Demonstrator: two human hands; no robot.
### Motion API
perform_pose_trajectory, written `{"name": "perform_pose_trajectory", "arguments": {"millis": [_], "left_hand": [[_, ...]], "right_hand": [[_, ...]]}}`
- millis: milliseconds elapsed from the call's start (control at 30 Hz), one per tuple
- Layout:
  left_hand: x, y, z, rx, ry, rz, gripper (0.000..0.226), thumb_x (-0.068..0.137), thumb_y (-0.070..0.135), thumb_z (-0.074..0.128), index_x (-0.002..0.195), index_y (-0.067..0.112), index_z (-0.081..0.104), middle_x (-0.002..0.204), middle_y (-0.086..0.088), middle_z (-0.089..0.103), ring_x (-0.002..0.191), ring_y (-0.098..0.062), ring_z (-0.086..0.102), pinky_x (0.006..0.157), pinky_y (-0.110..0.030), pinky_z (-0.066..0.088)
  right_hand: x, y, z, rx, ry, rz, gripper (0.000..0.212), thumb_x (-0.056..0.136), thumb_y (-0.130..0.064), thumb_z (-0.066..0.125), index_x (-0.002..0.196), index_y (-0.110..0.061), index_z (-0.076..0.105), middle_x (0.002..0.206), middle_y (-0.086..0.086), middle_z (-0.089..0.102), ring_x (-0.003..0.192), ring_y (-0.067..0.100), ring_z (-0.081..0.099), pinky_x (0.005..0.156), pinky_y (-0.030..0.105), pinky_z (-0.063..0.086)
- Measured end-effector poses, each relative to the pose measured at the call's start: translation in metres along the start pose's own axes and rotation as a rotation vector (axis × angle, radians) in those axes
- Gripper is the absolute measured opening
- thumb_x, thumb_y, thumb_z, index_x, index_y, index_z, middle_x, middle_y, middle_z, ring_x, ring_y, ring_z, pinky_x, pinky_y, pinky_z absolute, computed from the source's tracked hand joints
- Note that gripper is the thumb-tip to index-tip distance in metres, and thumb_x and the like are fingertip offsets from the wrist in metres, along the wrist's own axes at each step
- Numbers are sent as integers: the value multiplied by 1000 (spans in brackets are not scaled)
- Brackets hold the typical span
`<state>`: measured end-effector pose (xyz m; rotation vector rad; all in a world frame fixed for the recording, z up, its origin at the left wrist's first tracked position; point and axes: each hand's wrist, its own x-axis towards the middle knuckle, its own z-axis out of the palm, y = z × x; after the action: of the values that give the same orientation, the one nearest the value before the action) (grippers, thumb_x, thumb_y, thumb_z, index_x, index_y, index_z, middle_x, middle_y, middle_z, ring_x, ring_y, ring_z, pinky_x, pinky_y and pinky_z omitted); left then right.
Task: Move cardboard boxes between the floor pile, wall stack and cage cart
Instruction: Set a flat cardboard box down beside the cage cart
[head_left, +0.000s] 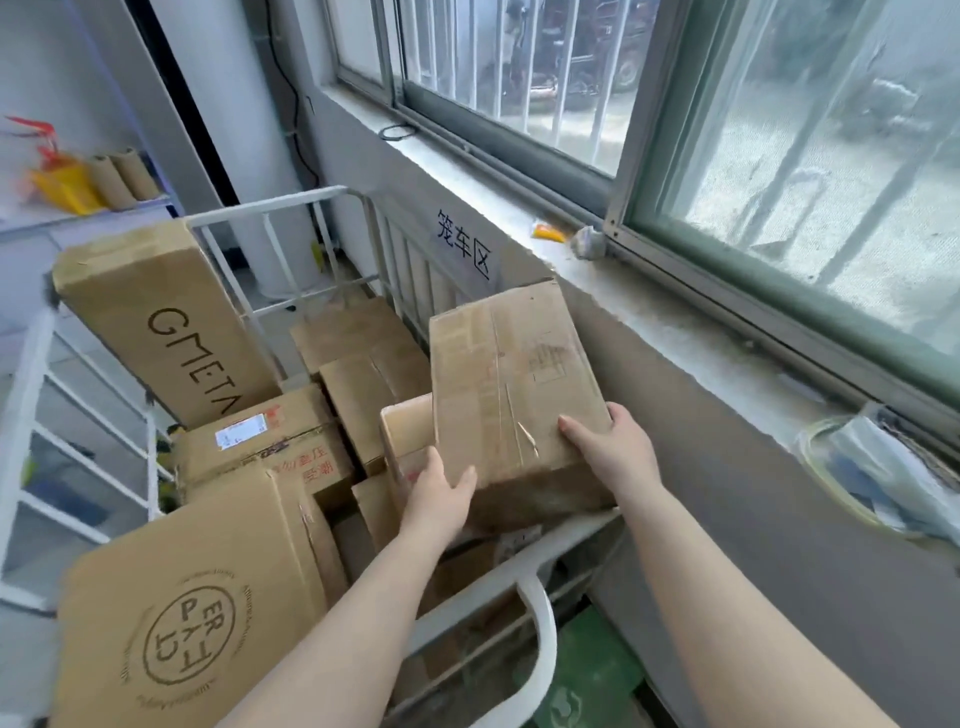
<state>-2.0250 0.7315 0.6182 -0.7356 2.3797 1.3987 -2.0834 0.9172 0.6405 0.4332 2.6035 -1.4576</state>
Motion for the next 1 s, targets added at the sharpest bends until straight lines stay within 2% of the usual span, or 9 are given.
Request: {"name": "perform_pose_trajectory", "arguments": {"millis": [100,233,300,400,533,633,800,900,1000], "left_hand": [[0,-6,0,-40,-21,23,68,97,34,48,152,19,13,154,-4,29,140,-24,32,114,-37,29],[-9,-19,-3,-104,-19,46,66,94,30,55,150,17,23,152,-4,34,138,-24,35,111,-38,31],[-12,-22,-5,-210,-61,31,71,93,31,57,151,17,19,154,-4,30,139,-24,34,113,-41,31],[-23,-25,-10,-223,-93,39,66,94,29,56,149,16,23,152,-4,33,136,-24,38,110,-37,32],[-57,-39,-8,-174,-27,158,44,93,25,56,135,18,44,132,-1,51,111,-16,50,81,-20,43],[-93,-60,4,-160,21,319,25,92,21,56,117,23,54,108,4,57,90,-8,53,70,-13,40],[-151,-112,60,-27,-385,532,13,84,28,57,90,40,56,65,15,50,63,-4,47,61,-13,37],[-160,-154,110,184,-641,507,17,82,32,52,87,48,49,67,13,46,64,-2,43,65,-20,37],[-150,-197,153,273,-716,334,18,86,29,53,100,41,50,77,13,48,70,-1,45,75,-25,43]], "right_hand": [[5,-1,3,-41,52,-34,65,79,-47,68,133,-19,46,120,0,60,109,23,57,78,31,43],[4,1,8,-65,27,-98,51,79,-41,71,123,-20,55,111,-3,64,97,16,58,76,26,42],[3,3,9,-36,49,-62,65,80,-42,70,135,-16,47,127,2,59,111,20,56,89,30,45],[-12,12,11,-37,82,8,82,81,-44,68,146,-14,28,144,7,43,131,26,43,106,40,37],[-69,33,8,97,165,2,84,84,-39,68,150,-18,20,154,1,28,141,21,27,113,38,28],[-124,68,6,196,275,20,64,88,-33,64,143,-20,35,146,-2,40,135,16,36,104,29,30],[-204,170,23,209,290,181,36,88,-20,65,122,-18,54,121,-3,54,117,12,47,93,24,32],[-233,242,38,119,138,340,34,86,-20,68,117,-15,56,117,0,57,117,18,51,91,24,35],[-247,306,57,96,-7,525,40,83,-28,71,118,-15,56,123,4,58,116,18,53,93,26,38]]}}
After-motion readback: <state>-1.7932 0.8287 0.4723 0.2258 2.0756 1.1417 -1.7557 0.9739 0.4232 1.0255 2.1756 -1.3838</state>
